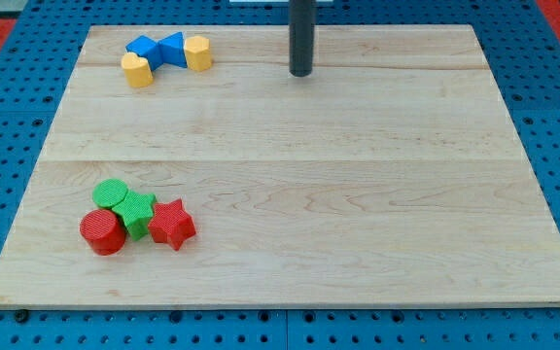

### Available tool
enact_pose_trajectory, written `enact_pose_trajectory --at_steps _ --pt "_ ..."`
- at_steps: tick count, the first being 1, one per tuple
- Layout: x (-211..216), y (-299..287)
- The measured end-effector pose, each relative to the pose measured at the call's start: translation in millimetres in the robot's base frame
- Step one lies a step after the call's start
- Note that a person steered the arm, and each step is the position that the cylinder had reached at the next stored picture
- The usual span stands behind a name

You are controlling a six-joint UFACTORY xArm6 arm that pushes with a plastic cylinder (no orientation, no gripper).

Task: Place your arm below the yellow heart

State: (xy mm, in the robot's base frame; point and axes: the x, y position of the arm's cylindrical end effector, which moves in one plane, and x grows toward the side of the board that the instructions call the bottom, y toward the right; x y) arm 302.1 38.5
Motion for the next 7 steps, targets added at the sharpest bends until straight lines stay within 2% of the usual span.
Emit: enact_pose_trajectory --at_steps 2,3,5,7 --pt "97 21" --pt "109 21" --pt "109 -82" --pt "109 -103"
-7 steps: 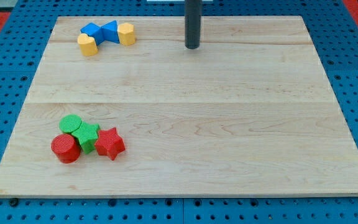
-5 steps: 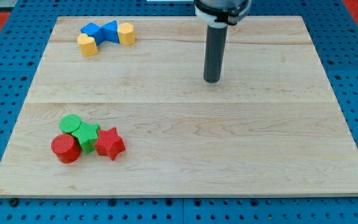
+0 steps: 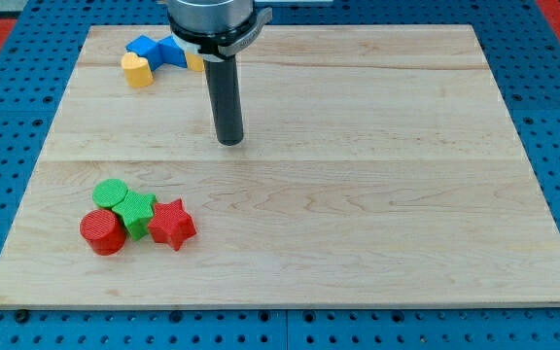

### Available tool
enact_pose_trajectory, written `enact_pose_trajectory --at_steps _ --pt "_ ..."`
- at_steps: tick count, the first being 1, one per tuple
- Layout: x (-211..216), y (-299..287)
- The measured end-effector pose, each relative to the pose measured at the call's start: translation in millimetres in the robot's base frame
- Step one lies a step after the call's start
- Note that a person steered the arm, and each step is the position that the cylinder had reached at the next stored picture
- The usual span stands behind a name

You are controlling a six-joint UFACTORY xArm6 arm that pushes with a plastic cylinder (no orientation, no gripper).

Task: Place your arm below the yellow heart

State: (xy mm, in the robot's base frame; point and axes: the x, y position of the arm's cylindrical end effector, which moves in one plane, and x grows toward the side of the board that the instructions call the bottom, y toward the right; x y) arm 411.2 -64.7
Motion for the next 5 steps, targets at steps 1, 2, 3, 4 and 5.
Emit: enact_pose_trajectory --at_steps 1,2,3,4,5 --pt "0 -17" --pt "0 -44" --pt "0 -46" --pt "0 -46" --pt "-9 -61"
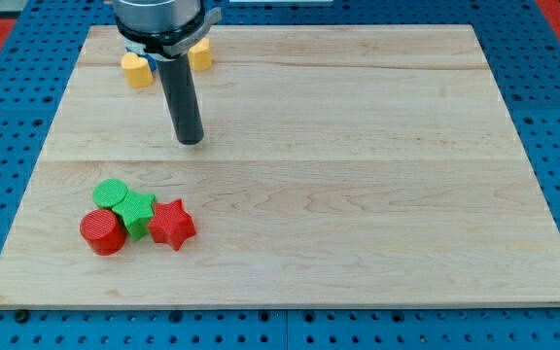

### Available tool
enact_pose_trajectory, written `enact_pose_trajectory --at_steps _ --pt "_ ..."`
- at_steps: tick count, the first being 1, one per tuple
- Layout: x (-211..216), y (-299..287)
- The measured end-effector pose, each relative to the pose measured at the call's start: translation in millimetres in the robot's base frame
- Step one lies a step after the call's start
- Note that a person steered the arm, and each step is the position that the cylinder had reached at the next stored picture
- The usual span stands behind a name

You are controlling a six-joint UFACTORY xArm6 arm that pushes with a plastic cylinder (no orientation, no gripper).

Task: Place your arm below the yellow heart

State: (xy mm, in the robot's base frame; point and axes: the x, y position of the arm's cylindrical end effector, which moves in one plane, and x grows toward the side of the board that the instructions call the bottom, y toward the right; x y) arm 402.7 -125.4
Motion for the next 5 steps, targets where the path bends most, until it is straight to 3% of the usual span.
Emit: enact_pose_trajectory --at_steps 1,3,5 --pt "-35 -77" --pt "-77 -68" --pt "-94 -68"
